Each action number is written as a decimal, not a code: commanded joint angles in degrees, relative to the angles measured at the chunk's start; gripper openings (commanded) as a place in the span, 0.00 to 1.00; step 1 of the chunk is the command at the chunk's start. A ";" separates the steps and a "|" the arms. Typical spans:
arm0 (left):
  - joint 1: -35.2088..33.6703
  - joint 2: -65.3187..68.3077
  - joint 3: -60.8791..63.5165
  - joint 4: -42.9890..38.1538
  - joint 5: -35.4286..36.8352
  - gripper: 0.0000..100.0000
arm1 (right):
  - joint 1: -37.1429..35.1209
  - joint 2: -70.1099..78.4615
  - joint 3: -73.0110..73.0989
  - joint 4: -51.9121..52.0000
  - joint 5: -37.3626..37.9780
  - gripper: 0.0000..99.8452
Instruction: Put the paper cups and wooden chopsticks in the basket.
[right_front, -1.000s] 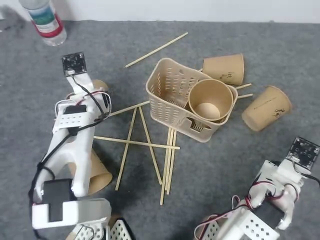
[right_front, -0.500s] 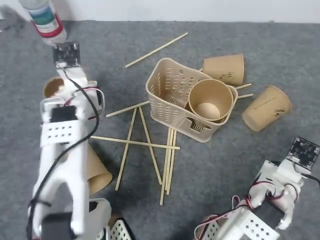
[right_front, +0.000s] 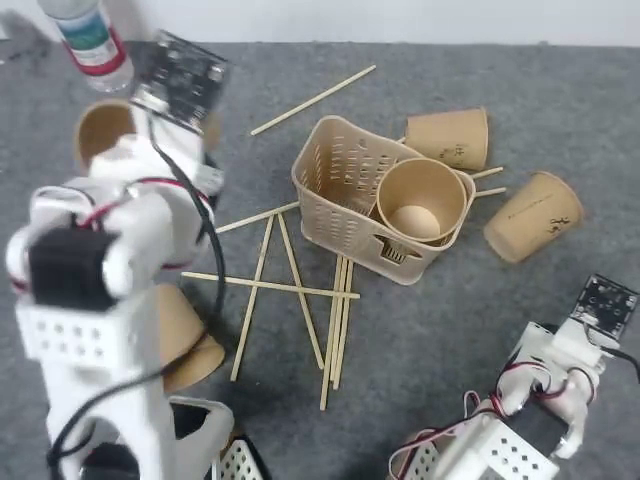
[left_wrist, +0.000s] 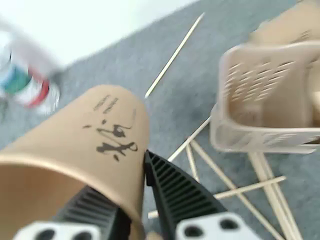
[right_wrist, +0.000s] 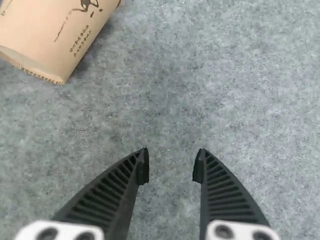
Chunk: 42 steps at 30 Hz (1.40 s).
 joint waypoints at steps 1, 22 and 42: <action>7.91 -0.18 -7.43 2.46 2.11 0.01 | -0.48 -0.75 -0.35 -1.10 -0.79 0.17; 40.44 -1.14 -1.36 -2.81 3.69 0.01 | -2.77 -0.75 -0.26 -1.19 -0.79 0.17; 43.69 12.66 3.74 -12.04 -1.05 0.01 | -2.77 -0.75 -0.26 -1.19 -0.79 0.17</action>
